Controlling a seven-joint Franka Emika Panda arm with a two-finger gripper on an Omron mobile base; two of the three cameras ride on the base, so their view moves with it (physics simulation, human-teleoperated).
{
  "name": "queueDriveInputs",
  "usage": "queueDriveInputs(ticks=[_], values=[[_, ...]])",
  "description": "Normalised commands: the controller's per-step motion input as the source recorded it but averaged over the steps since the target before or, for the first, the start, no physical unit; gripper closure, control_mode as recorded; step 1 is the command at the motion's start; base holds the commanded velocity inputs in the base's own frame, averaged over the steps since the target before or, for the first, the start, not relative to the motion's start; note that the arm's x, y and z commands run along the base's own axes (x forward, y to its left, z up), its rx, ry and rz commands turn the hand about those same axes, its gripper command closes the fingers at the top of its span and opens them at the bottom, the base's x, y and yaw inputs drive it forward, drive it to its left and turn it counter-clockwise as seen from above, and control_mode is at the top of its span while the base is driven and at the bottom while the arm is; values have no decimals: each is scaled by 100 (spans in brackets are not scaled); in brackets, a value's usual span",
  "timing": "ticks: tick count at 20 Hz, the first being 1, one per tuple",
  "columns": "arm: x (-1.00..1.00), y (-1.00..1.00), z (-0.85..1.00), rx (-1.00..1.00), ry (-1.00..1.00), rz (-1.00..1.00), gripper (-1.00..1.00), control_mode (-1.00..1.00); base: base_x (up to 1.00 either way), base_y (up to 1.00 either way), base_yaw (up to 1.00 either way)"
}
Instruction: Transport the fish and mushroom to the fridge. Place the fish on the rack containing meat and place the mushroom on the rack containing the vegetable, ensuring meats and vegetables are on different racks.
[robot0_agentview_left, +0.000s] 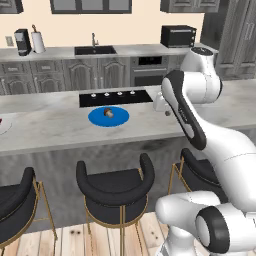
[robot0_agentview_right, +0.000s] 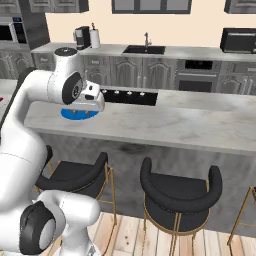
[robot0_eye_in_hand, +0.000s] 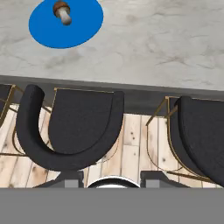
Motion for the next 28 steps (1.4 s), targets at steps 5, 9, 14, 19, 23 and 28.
queueDriveInputs(ticks=[5,9,14,19,23,28], values=[[-44,0,0,0,-3,0,-100,-100,0,0,0],[-74,9,2,-3,-8,0,-100,-100,0,0,0],[-64,17,23,-8,-12,0,-100,-100,0,0,0],[-72,9,48,-10,-6,0,-100,-100,0,0,0],[-61,20,51,-6,-8,0,-100,-100,0,0,0],[0,0,0,0,0,0,-100,100,-22,87,1]])
